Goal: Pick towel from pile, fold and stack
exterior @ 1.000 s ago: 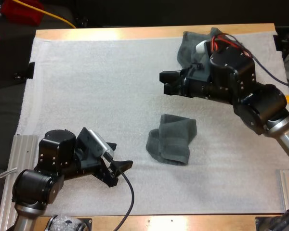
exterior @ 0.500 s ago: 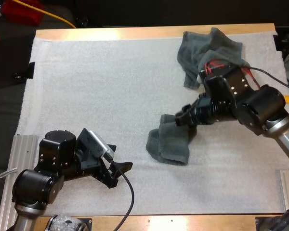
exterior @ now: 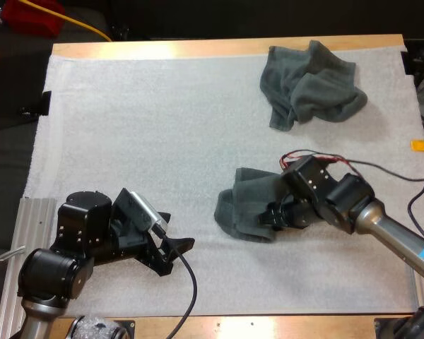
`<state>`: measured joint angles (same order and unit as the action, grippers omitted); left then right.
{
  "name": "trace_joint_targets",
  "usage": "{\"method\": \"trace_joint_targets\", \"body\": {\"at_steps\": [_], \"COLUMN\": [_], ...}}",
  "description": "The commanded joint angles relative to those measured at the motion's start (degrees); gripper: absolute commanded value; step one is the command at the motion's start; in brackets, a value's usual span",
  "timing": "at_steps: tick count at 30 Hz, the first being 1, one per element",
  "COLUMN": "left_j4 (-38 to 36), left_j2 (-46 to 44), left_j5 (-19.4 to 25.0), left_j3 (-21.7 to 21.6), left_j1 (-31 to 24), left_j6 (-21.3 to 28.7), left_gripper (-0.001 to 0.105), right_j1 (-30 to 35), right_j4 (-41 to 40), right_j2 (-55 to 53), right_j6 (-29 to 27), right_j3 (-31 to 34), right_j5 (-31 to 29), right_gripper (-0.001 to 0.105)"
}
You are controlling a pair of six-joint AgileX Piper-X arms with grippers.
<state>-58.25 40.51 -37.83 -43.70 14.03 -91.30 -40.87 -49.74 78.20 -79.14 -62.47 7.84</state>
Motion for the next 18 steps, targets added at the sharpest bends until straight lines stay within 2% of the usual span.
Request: {"method": "trace_joint_targets", "body": {"at_steps": [1,6,11,12,13,15,16,18], "left_j4": [-0.13,-0.13,-0.13,-0.13,-0.13,-0.13,-0.13,-0.13], "left_j2": [-0.43,-0.43,-0.43,-0.43,-0.43,-0.43,-0.43,-0.43], "left_j5": [-0.46,-0.46,-0.46,-0.46,-0.46,-0.46,-0.46,-0.46], "left_j3": [-0.40,-0.40,-0.40,-0.40,-0.40,-0.40,-0.40,-0.40], "left_j1": [0.29,0.29,0.29,0.29,0.29,0.29,0.29,0.29], "left_j6": [-0.01,0.23,0.26,0.26,0.26,0.26,0.26,0.26], "left_gripper": [0.069,0.069,0.069,0.069,0.069,0.069,0.069,0.069], "right_j1": [-0.03,-0.03,-0.03,-0.03,-0.03,-0.03,-0.03,-0.03], "right_j4": [2.64,6.92,10.82,15.94,16.13,16.46,16.56,16.53], "right_j2": [-0.19,0.83,4.16,9.03,9.03,8.96,8.84,7.87], "right_j6": [2.08,6.40,9.69,13.79,13.79,13.79,13.68,11.07], "right_j3": [1.29,4.76,4.99,4.99,4.99,4.94,4.79,1.99], "right_j5": [0.27,2.45,4.43,6.08,6.10,6.08,6.08,6.08], "right_gripper": [0.055,0.055,0.055,0.027,0.024,0.006,0.000,0.002]}}
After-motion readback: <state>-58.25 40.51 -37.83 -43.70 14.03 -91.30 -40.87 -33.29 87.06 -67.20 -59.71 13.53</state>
